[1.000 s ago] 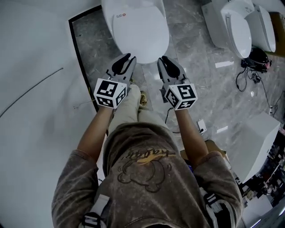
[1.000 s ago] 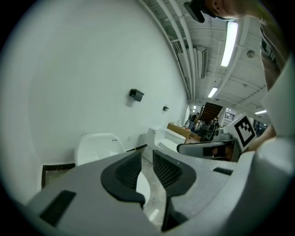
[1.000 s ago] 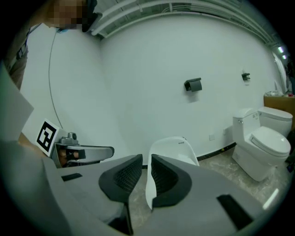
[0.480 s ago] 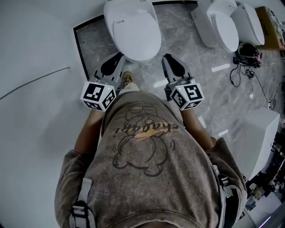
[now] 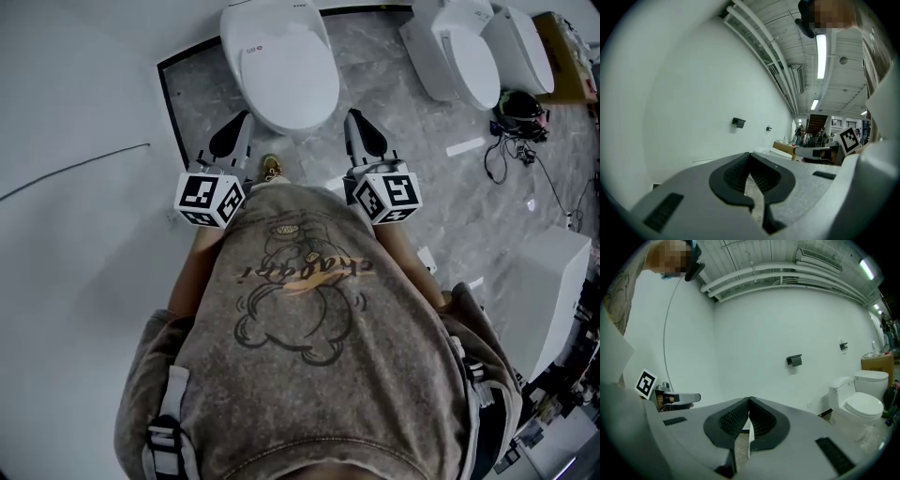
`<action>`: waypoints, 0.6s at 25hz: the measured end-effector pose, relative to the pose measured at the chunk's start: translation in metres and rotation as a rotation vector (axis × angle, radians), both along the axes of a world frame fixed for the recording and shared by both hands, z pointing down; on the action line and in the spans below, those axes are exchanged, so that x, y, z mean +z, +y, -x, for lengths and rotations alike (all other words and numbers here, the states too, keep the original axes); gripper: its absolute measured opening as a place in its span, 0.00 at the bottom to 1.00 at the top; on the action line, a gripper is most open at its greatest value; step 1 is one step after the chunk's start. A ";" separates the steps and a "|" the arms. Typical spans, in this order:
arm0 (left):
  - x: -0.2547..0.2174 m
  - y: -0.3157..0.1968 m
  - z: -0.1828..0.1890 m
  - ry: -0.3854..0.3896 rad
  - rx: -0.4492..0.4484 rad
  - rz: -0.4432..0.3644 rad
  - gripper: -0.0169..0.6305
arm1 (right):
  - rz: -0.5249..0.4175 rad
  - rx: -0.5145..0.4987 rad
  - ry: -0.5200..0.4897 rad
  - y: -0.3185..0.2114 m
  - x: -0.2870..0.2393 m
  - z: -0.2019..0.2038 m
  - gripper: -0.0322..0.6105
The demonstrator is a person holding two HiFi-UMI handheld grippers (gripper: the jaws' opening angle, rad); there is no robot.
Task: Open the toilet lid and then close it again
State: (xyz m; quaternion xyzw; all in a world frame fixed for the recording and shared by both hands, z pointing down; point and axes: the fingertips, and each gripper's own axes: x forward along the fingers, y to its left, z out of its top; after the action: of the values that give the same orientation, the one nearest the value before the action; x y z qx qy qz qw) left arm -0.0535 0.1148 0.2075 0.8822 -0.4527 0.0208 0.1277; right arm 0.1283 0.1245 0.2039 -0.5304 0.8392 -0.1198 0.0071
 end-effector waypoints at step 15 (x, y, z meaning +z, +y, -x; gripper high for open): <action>0.002 0.001 0.003 -0.001 -0.001 0.005 0.04 | 0.011 -0.003 0.010 0.005 0.003 0.007 0.09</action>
State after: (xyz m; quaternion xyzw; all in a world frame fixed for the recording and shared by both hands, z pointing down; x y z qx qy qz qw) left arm -0.0562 0.1154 0.2099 0.8816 -0.4534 0.0223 0.1295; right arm 0.1217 0.1298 0.2068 -0.5298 0.8394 -0.1215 -0.0003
